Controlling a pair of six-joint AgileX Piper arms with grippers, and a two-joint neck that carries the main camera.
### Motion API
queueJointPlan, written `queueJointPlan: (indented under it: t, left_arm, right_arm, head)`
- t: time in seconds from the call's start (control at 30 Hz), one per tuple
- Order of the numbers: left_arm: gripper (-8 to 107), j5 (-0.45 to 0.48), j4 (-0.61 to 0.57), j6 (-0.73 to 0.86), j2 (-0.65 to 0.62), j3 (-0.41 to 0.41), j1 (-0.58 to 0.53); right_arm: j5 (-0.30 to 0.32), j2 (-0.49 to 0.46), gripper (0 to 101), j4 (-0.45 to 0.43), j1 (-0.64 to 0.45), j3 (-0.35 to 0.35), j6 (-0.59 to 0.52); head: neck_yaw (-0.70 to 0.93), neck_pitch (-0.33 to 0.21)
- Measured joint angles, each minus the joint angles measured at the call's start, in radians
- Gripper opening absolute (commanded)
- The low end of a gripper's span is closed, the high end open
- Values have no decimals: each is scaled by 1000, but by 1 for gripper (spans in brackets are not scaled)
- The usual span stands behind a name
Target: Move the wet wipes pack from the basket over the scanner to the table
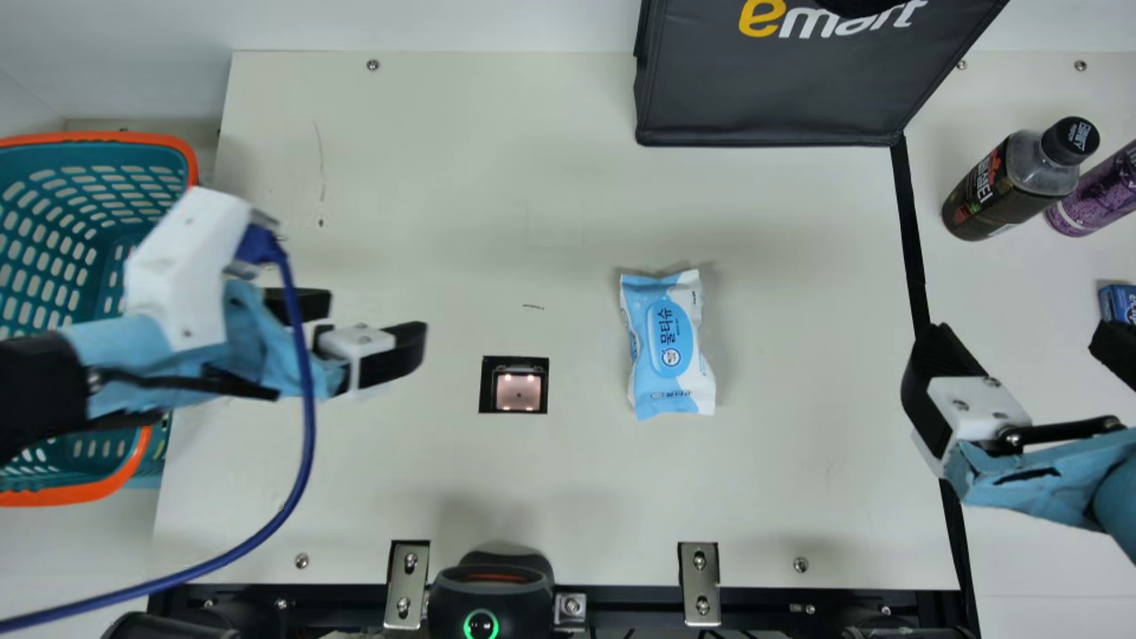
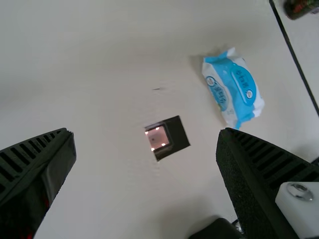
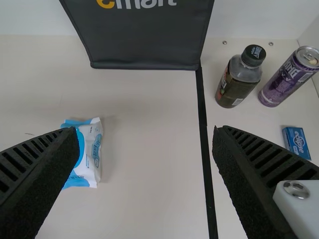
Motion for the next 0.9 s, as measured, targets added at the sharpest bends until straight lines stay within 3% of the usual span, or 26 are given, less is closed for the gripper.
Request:
queueJointPlan:
  t: [0.37, 0.6, 0.9]
  left_arm:
    - [90, 85, 170, -51, -118, -79, 82]
    - [90, 85, 170, -51, -118, -79, 82]
    - [90, 85, 170, -51, -118, -79, 82]
  right_arm:
    - [-1, 0, 95, 0, 0, 0, 0]
    - [-1, 8, 95, -1, 7, -4, 0]
    - [-38, 106, 95, 26, 95, -9, -44]
  head:
    - [0, 0]
    - [0, 2]
    - [0, 2]
